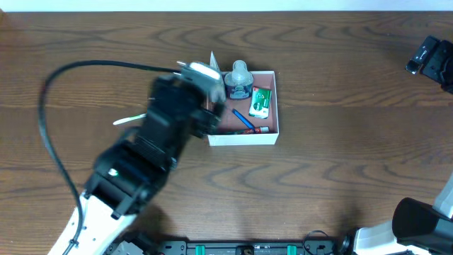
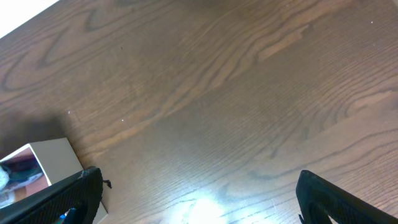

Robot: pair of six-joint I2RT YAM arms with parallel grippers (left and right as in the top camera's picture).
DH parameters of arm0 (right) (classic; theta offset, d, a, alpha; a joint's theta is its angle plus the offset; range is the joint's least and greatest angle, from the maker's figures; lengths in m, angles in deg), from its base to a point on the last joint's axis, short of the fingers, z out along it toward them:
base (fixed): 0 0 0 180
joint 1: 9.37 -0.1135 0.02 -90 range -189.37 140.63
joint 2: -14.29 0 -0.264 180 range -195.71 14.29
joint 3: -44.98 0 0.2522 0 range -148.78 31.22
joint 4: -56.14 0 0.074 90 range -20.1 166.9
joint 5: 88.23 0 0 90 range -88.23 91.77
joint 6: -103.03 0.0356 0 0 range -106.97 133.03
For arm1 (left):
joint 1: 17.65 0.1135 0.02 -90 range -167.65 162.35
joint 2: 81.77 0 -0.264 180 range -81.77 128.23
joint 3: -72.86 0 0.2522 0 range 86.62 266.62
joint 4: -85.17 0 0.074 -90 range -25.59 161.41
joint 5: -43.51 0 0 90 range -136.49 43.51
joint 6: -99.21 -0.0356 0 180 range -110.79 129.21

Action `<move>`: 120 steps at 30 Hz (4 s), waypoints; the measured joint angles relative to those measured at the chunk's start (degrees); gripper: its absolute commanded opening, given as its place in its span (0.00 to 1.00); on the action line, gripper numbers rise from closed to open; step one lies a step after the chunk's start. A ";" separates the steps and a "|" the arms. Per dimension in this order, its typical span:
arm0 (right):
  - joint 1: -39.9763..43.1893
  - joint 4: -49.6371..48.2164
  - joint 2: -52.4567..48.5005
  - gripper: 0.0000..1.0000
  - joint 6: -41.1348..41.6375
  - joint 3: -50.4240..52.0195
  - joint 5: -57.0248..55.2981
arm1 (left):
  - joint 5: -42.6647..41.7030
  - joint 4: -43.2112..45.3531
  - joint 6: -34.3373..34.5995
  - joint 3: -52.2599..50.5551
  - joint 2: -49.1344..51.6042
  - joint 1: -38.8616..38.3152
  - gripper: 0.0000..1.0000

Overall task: Pack container
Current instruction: 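Move the left gripper back to the green toothbrush on the table, then grasp the green toothbrush handle with the left gripper, then lift the toothbrush and lower it into the box with the left gripper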

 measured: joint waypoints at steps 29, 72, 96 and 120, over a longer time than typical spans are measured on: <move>0.00 0.04 0.00 0.99 0.00 0.00 0.00 | -25.11 0.13 1.18 0.00 38.99 40.79 0.95; 0.00 0.02 0.00 0.99 0.00 0.00 0.00 | -25.99 1.20 -22.29 0.02 50.71 40.76 0.07; 0.00 0.02 0.00 0.99 0.00 0.00 0.00 | -30.21 -2.47 2.32 0.04 39.36 40.76 0.06; 0.00 0.02 0.00 0.99 0.02 0.00 0.00 | -38.66 -2.27 -5.70 0.04 7.15 10.08 0.06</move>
